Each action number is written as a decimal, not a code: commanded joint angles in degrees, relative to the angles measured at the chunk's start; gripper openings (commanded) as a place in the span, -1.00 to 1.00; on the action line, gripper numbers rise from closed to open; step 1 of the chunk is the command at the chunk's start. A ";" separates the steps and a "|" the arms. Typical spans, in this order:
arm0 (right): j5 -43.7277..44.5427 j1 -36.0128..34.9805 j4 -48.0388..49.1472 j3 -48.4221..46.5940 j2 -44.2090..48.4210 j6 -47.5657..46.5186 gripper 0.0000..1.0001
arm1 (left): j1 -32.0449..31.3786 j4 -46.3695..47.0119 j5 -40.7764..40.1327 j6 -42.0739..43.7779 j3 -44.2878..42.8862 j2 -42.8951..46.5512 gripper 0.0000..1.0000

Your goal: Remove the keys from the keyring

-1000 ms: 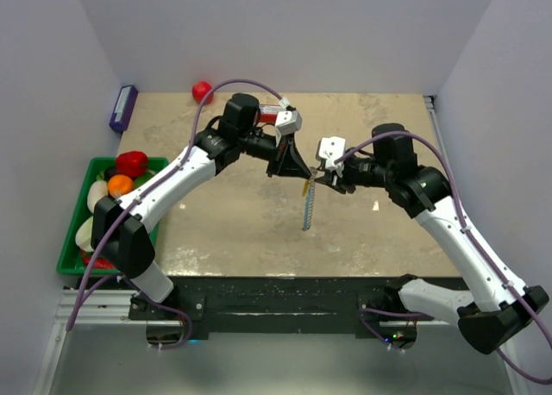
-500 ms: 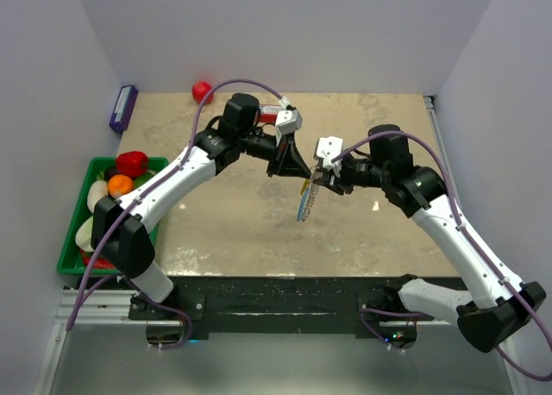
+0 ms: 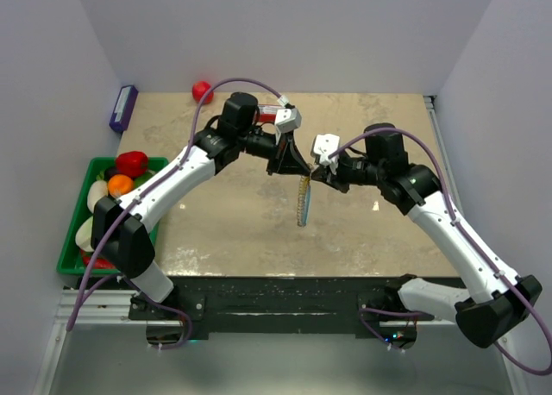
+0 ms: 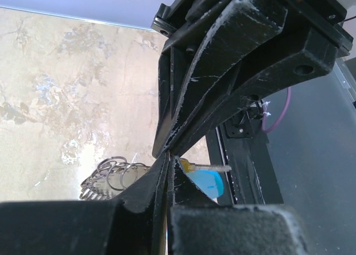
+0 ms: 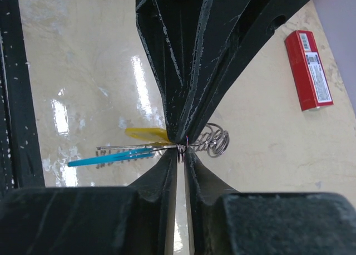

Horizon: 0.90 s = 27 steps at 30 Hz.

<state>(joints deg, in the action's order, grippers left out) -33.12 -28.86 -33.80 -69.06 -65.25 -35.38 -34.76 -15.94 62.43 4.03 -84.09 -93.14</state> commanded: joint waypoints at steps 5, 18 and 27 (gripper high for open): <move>-0.98 -0.14 4.44 1.73 1.26 0.83 -1.00 | -0.04 3.11 1.73 -1.04 -0.54 2.44 -1.00; -4.75 9.08 17.54 6.83 6.02 11.11 -1.00 | 1.63 2.85 3.48 -0.61 -0.28 4.55 -1.00; -8.88 10.67 20.44 5.95 5.23 14.89 -1.00 | 1.98 3.38 4.36 -0.95 0.77 4.81 -1.00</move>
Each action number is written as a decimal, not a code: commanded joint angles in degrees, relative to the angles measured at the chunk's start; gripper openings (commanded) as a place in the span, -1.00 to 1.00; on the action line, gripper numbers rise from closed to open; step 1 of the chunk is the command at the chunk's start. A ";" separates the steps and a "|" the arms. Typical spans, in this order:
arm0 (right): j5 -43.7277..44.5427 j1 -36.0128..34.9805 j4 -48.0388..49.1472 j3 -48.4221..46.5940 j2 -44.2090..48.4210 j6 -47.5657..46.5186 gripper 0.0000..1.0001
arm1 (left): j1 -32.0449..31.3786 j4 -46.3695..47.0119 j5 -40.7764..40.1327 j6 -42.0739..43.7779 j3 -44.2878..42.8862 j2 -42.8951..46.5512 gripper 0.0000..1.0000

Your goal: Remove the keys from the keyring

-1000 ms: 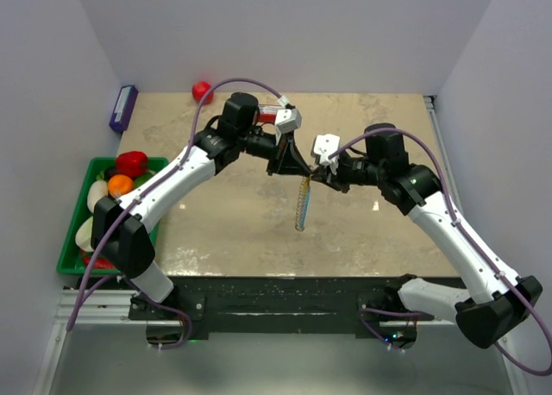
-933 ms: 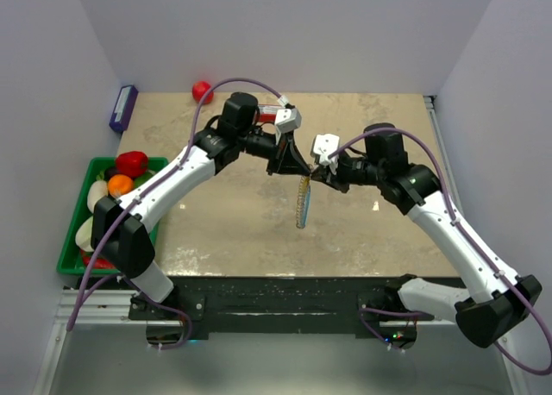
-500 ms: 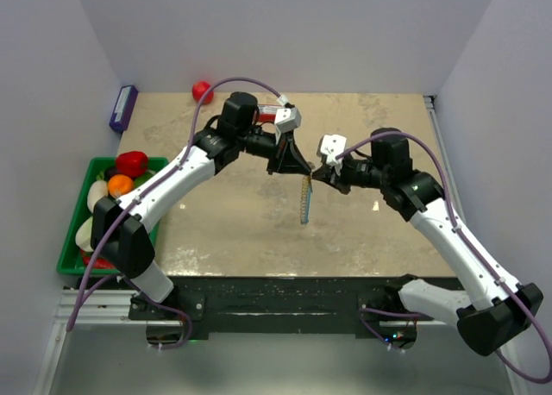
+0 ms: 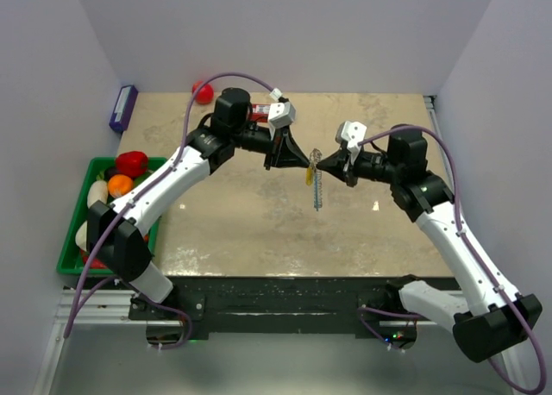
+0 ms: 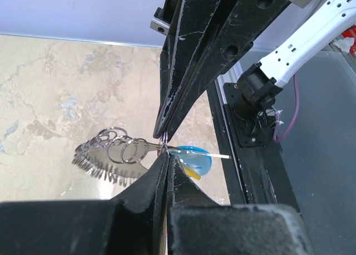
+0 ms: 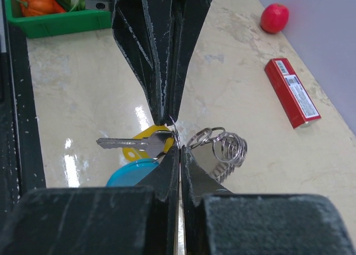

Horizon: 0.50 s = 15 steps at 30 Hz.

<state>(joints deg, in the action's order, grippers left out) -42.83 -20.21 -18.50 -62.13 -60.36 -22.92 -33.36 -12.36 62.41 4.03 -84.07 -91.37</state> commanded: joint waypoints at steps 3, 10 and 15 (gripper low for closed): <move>0.11 2.19 5.32 -2.38 -0.02 2.88 -1.00 | 0.67 0.06 4.47 -1.04 1.02 2.96 -1.00; -1.73 2.89 6.72 -5.11 -0.37 4.98 -1.00 | 0.67 1.28 5.00 -2.10 1.28 2.78 -1.00; -3.14 3.16 7.25 -7.21 -0.81 5.95 -1.00 | 0.67 1.72 5.35 -2.71 1.37 2.52 -1.00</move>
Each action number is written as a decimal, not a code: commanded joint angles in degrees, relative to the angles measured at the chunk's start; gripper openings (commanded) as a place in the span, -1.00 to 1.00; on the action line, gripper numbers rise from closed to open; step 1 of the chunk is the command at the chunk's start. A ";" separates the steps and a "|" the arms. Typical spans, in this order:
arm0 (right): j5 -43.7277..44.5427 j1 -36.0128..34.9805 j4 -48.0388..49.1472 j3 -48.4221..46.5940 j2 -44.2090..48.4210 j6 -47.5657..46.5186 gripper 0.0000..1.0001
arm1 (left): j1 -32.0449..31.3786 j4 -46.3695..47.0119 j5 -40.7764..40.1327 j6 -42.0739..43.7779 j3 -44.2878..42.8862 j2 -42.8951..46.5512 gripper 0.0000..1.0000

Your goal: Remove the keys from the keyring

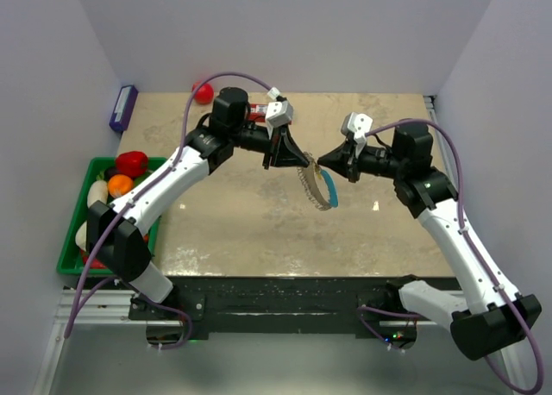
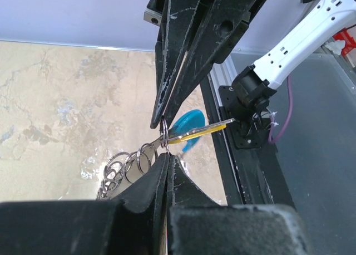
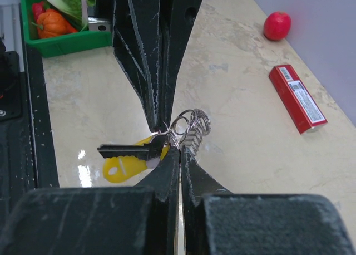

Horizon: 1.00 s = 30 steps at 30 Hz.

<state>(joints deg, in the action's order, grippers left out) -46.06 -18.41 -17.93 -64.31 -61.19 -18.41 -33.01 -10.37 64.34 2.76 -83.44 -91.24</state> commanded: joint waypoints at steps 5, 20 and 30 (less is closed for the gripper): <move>-0.95 1.45 6.42 -6.70 -0.86 1.54 -1.00 | 0.32 -0.09 3.43 -1.62 0.91 2.47 -1.00; -3.33 1.45 2.99 -7.67 -0.51 -2.15 -1.00 | 0.23 -0.17 1.50 -1.62 0.30 2.30 -1.00; -2.98 1.45 -0.25 -8.98 0.19 -4.79 -1.00 | 3.83 -5.29 -3.08 3.66 -2.26 5.28 -0.26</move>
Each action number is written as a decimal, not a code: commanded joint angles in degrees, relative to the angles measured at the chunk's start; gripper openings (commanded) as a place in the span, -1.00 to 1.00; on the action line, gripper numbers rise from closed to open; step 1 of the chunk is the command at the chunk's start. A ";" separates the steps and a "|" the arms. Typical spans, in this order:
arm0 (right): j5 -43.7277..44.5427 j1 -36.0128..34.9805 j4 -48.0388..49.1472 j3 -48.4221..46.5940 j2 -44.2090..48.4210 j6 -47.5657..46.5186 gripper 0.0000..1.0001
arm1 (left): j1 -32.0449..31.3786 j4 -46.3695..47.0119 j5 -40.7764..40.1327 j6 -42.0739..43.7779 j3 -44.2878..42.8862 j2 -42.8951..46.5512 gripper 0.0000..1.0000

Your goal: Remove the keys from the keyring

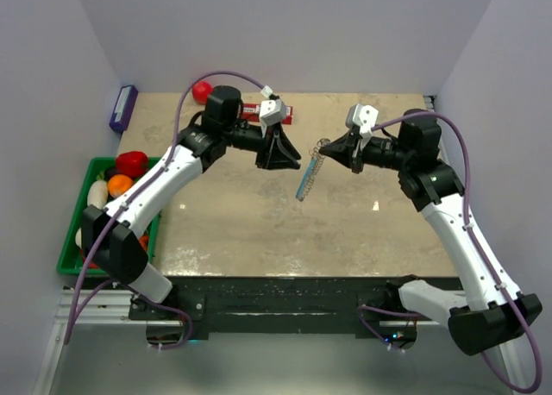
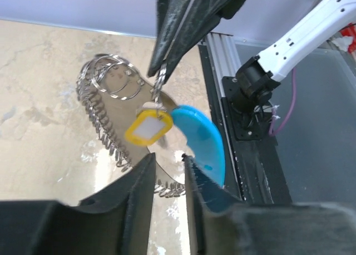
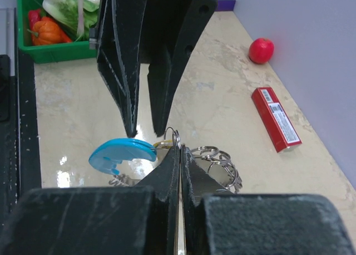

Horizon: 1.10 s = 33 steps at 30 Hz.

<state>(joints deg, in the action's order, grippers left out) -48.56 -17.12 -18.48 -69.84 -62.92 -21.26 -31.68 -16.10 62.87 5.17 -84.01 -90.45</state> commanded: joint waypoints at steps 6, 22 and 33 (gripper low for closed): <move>-0.75 0.16 -0.07 -2.14 2.18 -3.70 -1.00 | 3.56 5.01 0.14 -3.14 0.51 5.38 -0.05; -7.25 0.16 1.34 0.41 1.22 -4.76 -1.00 | 0.83 7.48 1.81 -6.49 0.77 2.21 0.06; -7.70 0.16 2.75 2.08 1.13 -3.97 -1.00 | -0.05 9.24 2.87 -9.47 -0.54 0.63 0.06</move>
<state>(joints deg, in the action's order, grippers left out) -54.02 -17.12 -19.62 -67.88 -62.30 -25.41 -31.09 -9.19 64.55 -2.57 -82.61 -88.79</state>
